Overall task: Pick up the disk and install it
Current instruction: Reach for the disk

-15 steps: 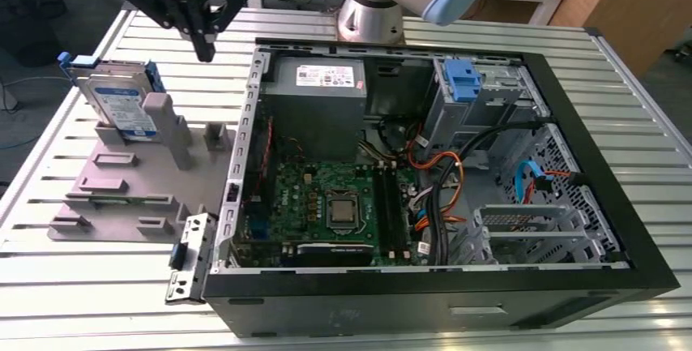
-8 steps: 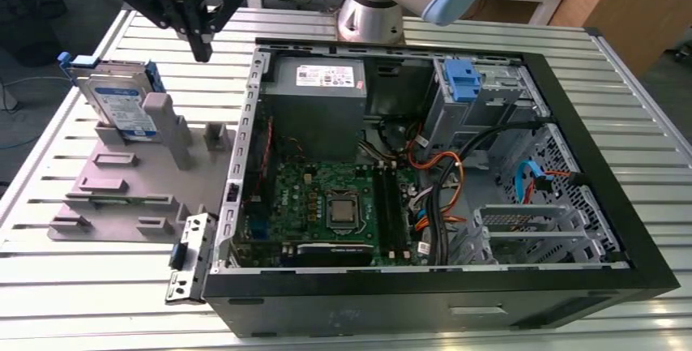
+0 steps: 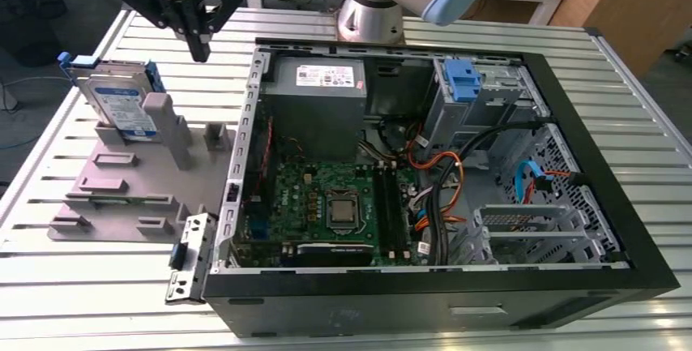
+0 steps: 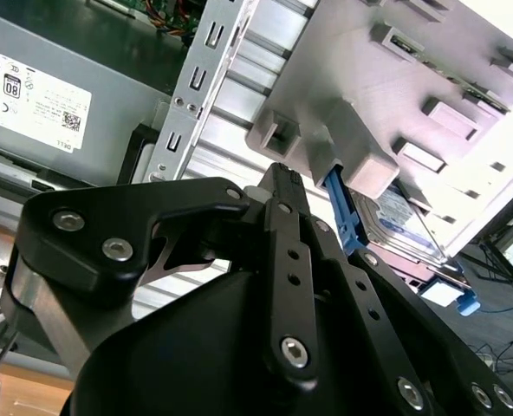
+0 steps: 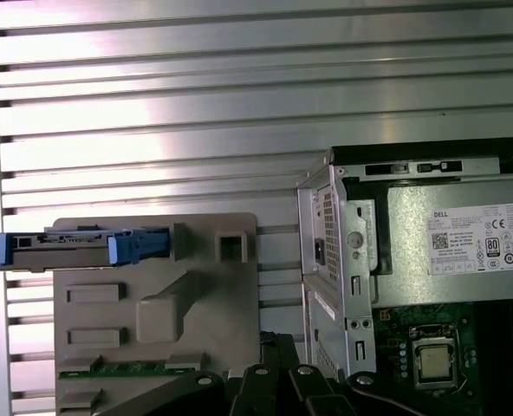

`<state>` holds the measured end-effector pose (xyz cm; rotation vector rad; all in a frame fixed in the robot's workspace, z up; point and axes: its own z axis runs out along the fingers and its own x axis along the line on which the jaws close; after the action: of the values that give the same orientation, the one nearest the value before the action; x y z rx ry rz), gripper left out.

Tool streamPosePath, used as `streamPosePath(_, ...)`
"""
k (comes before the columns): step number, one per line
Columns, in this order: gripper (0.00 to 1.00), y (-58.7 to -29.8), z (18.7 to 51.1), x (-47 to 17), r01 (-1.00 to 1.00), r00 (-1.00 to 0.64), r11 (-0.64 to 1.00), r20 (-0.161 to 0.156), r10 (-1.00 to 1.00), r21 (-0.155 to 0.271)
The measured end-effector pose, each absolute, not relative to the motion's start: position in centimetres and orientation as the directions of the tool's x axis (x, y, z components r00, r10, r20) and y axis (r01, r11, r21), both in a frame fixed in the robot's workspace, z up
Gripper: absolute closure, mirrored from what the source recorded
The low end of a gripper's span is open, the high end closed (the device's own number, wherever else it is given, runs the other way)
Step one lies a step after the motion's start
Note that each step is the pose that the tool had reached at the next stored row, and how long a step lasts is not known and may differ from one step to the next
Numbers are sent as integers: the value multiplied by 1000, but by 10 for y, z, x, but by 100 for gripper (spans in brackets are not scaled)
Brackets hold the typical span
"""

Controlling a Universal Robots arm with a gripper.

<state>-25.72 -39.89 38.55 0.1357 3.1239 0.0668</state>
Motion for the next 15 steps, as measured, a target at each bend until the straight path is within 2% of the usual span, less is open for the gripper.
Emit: streamPosePath(15, 89, -398, 380, -288, 87, -996, 995, -12, 87, 44)
